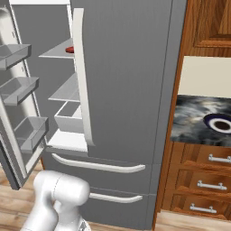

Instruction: Place the steak on the counter behind the older steak on the same shelf of the fridge to maintain FIFO order. Close the fridge door when finished.

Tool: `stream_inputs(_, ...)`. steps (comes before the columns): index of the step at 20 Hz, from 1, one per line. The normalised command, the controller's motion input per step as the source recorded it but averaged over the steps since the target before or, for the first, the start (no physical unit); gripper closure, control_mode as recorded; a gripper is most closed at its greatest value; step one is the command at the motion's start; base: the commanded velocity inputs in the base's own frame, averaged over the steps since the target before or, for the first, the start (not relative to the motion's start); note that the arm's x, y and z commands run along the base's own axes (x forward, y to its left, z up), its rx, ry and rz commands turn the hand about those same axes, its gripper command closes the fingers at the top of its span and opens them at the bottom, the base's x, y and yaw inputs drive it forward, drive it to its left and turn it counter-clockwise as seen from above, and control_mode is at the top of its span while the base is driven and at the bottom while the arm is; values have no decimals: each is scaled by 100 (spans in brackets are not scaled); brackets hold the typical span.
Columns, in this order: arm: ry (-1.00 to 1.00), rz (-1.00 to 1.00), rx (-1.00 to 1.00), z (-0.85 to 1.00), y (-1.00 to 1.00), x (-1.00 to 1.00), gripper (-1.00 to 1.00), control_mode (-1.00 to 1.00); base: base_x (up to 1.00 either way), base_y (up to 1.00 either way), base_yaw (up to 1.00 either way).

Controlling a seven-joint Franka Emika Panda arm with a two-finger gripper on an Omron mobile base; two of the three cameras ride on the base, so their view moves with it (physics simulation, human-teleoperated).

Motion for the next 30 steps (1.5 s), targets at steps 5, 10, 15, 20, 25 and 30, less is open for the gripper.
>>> stream_inputs(5,-2,0,-10,-21,93,0,-100,-100,0,0,0)
stream_inputs(10,1,0,-6,-13,71,24,-100,-100,0,0,0)
stream_inputs(15,9,0,-5,-7,64,40,-100,-100,0,0,0)
stream_inputs(20,13,-4,-4,-22,63,64,-100,-100,0,0,0)
stream_inputs(25,11,-7,-2,-20,49,74,-100,-100,0,0,0)
stream_inputs(30,11,-5,-1,-19,34,74,-100,-100,0,0,0)
